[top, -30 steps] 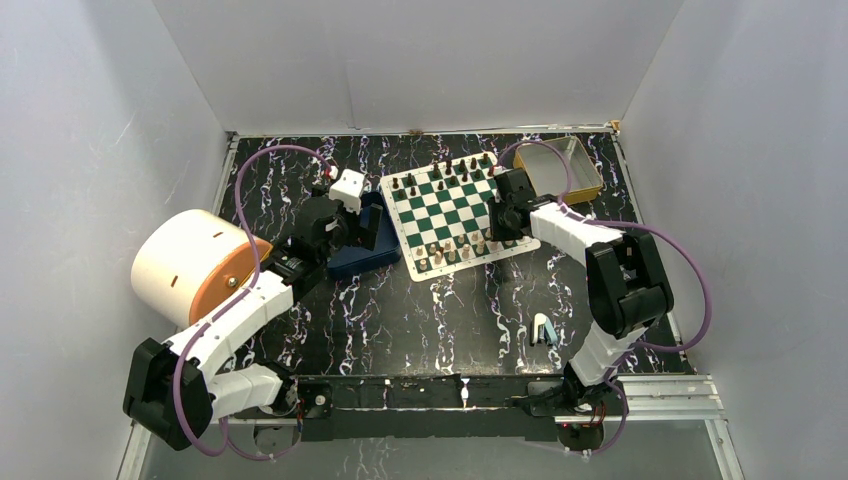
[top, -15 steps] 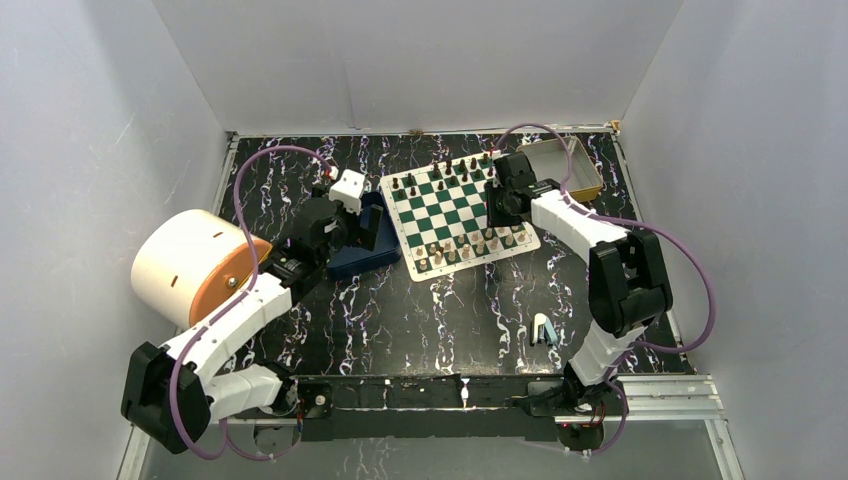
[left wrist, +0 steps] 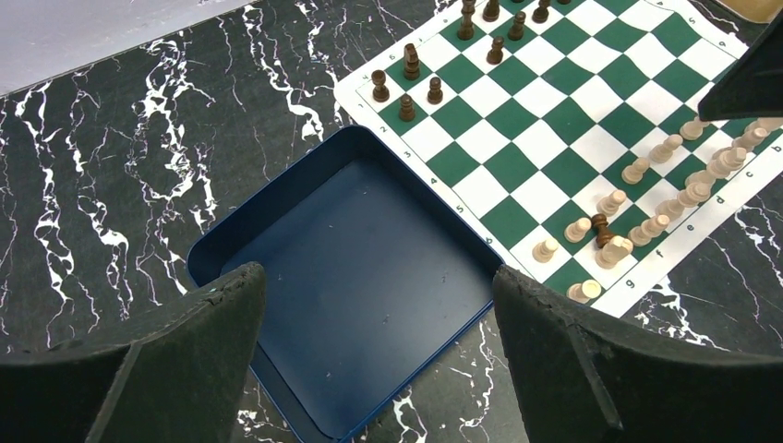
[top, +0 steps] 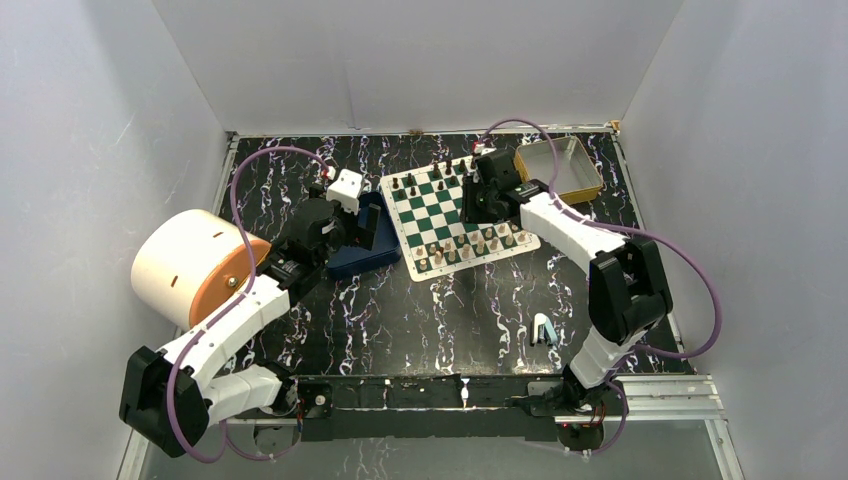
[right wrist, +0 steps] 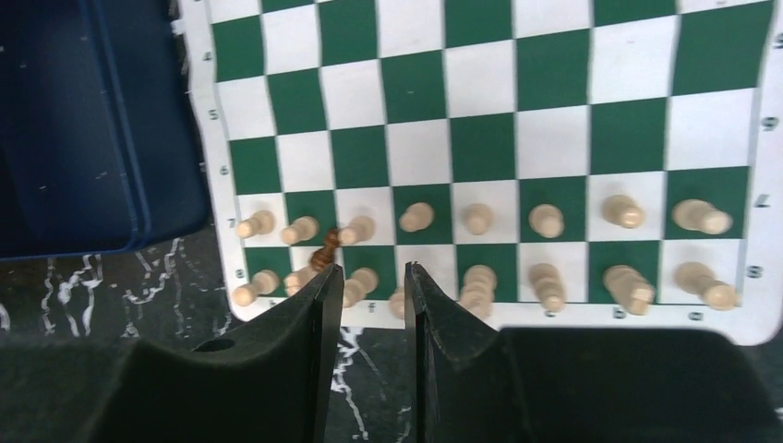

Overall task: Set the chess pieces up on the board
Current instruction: Place the chess piece on the chessboard, then pick up the chess piece from the chessboard.

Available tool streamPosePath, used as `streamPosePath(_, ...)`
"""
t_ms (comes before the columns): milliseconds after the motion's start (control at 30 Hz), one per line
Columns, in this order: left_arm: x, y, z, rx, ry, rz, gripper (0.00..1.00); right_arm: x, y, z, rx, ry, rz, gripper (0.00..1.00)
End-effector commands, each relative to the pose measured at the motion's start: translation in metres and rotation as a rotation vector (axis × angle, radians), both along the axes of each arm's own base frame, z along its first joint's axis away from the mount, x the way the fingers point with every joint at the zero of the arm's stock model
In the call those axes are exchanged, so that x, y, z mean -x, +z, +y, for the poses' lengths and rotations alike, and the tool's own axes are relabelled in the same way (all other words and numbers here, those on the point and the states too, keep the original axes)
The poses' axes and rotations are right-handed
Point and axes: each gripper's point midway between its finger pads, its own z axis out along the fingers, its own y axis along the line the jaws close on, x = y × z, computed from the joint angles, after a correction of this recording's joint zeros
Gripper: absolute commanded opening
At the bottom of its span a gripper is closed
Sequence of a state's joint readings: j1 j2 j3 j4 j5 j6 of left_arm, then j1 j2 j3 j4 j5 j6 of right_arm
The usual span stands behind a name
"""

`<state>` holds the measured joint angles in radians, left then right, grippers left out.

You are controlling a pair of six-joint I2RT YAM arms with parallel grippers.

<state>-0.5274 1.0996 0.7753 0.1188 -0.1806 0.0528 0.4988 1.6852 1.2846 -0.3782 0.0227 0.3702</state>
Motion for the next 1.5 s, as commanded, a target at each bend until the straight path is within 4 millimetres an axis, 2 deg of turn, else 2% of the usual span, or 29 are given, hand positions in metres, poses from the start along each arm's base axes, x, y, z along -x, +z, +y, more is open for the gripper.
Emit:
streamPosePath(0,0.002,0.014,0.005,0.002,0.018,-0.051,0.89,-0.003,0.02,0.029,-0.053,-0.008,-0.07,0.39)
streamPosePath(133,0.002,0.016,0.008,0.0,0.027,-0.059,0.89,0.001,0.01,0.046,-0.03,0.001,-0.055,0.39)
streamPosePath(367,0.002,0.018,0.012,-0.006,0.048,-0.069,0.89,0.005,-0.024,0.052,0.101,0.01,-0.004,0.39)
streamPosePath(700,0.002,0.019,0.012,-0.007,0.043,-0.076,0.89,0.005,-0.043,0.066,0.121,0.034,0.029,0.35)
streamPosePath(867,0.002,0.019,0.011,-0.006,0.038,-0.076,0.89,0.01,-0.048,0.071,0.16,0.041,0.032,0.33)
streamPosePath(1100,0.003,0.021,0.01,-0.003,0.031,-0.079,0.89,0.007,-0.042,0.07,0.206,0.029,0.012,0.31)
streamPosePath(1467,0.004,0.022,0.009,0.0,0.022,-0.083,0.89,0.016,-0.051,0.068,0.219,0.024,0.06,0.3)
